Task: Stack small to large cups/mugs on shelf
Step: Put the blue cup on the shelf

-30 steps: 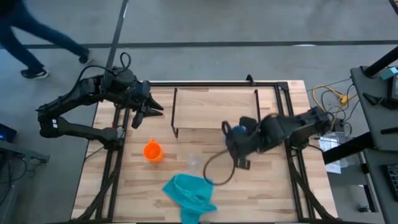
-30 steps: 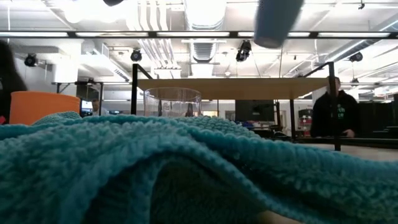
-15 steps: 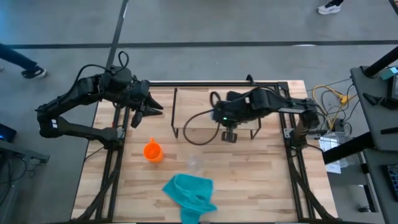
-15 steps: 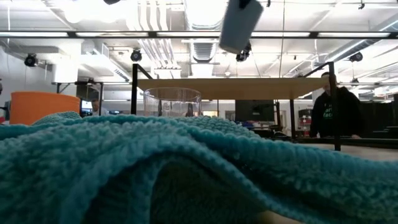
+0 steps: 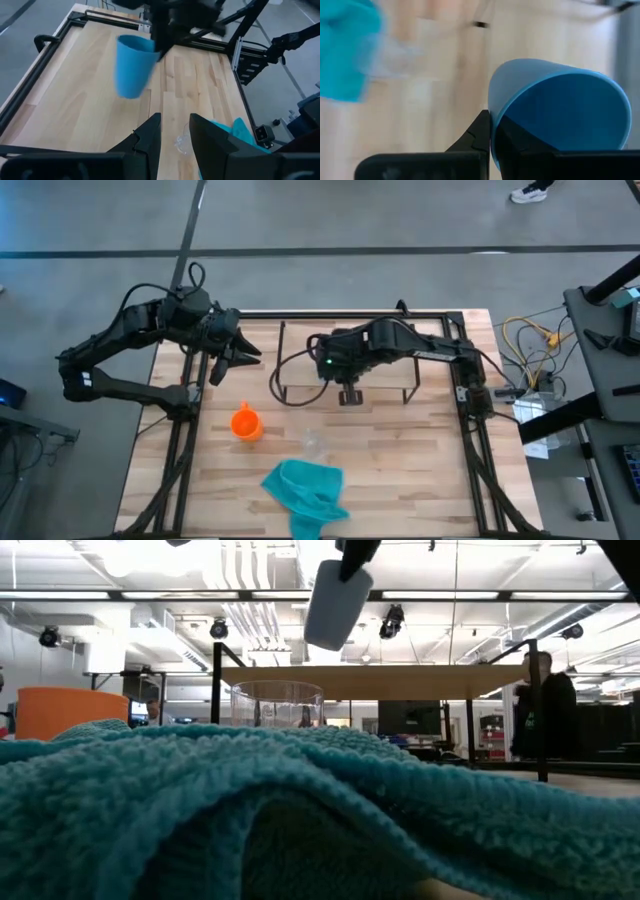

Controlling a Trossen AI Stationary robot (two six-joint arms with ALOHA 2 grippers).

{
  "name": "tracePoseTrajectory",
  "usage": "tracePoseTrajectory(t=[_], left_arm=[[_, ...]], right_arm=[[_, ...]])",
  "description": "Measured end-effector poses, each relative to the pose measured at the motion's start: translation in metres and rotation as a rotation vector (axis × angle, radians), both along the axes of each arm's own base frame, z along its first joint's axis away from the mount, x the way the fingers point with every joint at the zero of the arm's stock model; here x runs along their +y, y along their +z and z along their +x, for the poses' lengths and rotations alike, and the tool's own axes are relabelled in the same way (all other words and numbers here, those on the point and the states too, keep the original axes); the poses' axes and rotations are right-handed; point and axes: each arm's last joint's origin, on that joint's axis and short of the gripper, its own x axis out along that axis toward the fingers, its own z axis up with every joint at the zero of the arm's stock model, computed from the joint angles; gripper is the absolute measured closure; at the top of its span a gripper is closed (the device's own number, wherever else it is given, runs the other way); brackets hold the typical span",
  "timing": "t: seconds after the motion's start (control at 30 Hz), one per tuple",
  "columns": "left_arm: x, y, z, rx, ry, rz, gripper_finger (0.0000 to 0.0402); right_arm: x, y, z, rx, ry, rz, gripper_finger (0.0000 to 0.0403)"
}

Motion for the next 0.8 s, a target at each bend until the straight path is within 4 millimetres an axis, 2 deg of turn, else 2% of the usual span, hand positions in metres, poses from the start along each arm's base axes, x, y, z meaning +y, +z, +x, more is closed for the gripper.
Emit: tracePoseTrajectory(t=[0.13, 0.27, 0.63, 0.8], left_arm=[[0.0, 0.0, -0.001, 0.0, 0.0, 0.0, 0.0314], [0.0, 0.0, -0.001, -0.002, 0.0, 0.001, 0.0314], [-0.001, 0.0, -0.002, -0.001, 0.0, 0.0, 0.0314], [-0.001, 0.0, -0.002, -0.002, 0.0, 0.001, 0.0314]], right_arm=[[-0.004, 0.002, -0.001, 0.005, -0.003, -0.089, 0.0394], [-0.009, 0.007, -0.012, 0.04, -0.036, -0.086, 0.0394], [-0.022, 0.042, -0.046, -0.081, -0.181, -0.067, 0.0394], [-0.022, 0.045, -0.057, -0.088, -0.207, -0.026, 0.0394]])
